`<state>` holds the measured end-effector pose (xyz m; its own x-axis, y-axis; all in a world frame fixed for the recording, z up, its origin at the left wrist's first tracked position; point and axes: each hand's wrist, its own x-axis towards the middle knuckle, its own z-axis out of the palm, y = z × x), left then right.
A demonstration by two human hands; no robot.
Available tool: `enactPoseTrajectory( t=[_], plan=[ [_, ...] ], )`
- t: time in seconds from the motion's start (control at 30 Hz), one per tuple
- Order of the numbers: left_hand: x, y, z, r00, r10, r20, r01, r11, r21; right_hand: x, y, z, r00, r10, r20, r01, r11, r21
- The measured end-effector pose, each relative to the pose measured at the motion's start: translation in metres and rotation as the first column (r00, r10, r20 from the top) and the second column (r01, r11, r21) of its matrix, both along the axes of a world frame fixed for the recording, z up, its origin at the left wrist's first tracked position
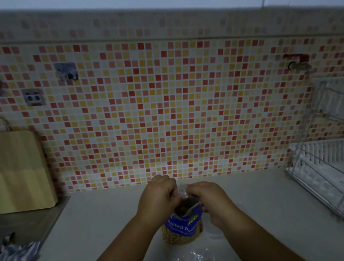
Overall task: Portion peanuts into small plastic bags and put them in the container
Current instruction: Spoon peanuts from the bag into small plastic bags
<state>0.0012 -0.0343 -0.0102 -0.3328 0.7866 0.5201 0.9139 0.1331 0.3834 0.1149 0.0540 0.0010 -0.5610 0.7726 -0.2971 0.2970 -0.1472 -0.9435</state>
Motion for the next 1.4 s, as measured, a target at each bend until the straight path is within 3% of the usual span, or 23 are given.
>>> enactPoseTrajectory(
  t=[0.1, 0.2, 0.43, 0.57, 0.77, 1.0, 1.07, 1.1, 1.17, 1.23, 1.33, 1.4],
  plan=[
    [0.000, 0.001, -0.002, 0.988, -0.004, -0.154, 0.006, 1.000, 0.010, -0.002, 0.000, 0.002, 0.999, 0.017, 0.047, -0.016, 1.000, -0.013],
    [-0.001, 0.002, -0.004, 0.975, -0.019, -0.221, 0.019, 1.000, -0.001, 0.000, 0.000, 0.002, 0.999, 0.037, -0.008, -0.037, 0.999, 0.003],
    [-0.007, 0.005, -0.008, 0.998, -0.020, -0.055, 0.019, 1.000, -0.012, 0.009, 0.001, 0.005, 0.988, 0.107, -0.116, -0.100, 0.993, 0.060],
    [-0.002, 0.001, -0.011, 0.995, -0.081, 0.055, 0.082, 0.996, -0.019, 0.008, 0.000, 0.005, 0.990, 0.062, -0.128, -0.050, 0.994, 0.098],
    [-0.002, 0.000, -0.010, 0.995, -0.087, 0.047, 0.088, 0.996, -0.016, 0.009, 0.001, 0.004, 0.984, 0.102, -0.143, -0.078, 0.983, 0.168],
    [-0.001, 0.003, -0.009, 0.999, -0.003, -0.049, -0.001, 0.997, -0.080, 0.007, 0.000, 0.001, 0.999, 0.028, 0.034, -0.040, 0.912, 0.408],
    [0.001, 0.003, -0.007, 1.000, 0.010, 0.021, -0.008, 0.995, -0.100, 0.006, 0.002, -0.002, 0.999, 0.004, 0.039, -0.019, 0.918, 0.397],
    [0.002, 0.004, -0.007, 0.991, 0.026, 0.134, -0.014, 0.996, -0.083, 0.006, 0.003, -0.003, 0.999, -0.012, 0.030, 0.000, 0.920, 0.392],
    [0.004, 0.005, -0.005, 0.892, 0.045, 0.449, -0.038, 0.999, -0.025, 0.005, 0.004, -0.006, 0.999, -0.044, 0.024, 0.031, 0.917, 0.397],
    [0.006, 0.007, -0.004, 0.730, 0.024, 0.683, -0.032, 0.999, 0.000, 0.004, 0.002, -0.007, 0.997, -0.062, 0.043, 0.038, 0.906, 0.421],
    [0.010, 0.008, -0.001, 0.499, -0.033, 0.866, 0.005, 0.999, 0.035, 0.003, -0.001, -0.009, 0.996, -0.046, 0.072, 0.009, 0.894, 0.449],
    [0.012, 0.008, 0.002, 0.415, -0.065, 0.907, 0.016, 0.998, 0.064, 0.003, -0.002, -0.007, 0.998, -0.019, 0.062, -0.010, 0.901, 0.434]
  ],
)
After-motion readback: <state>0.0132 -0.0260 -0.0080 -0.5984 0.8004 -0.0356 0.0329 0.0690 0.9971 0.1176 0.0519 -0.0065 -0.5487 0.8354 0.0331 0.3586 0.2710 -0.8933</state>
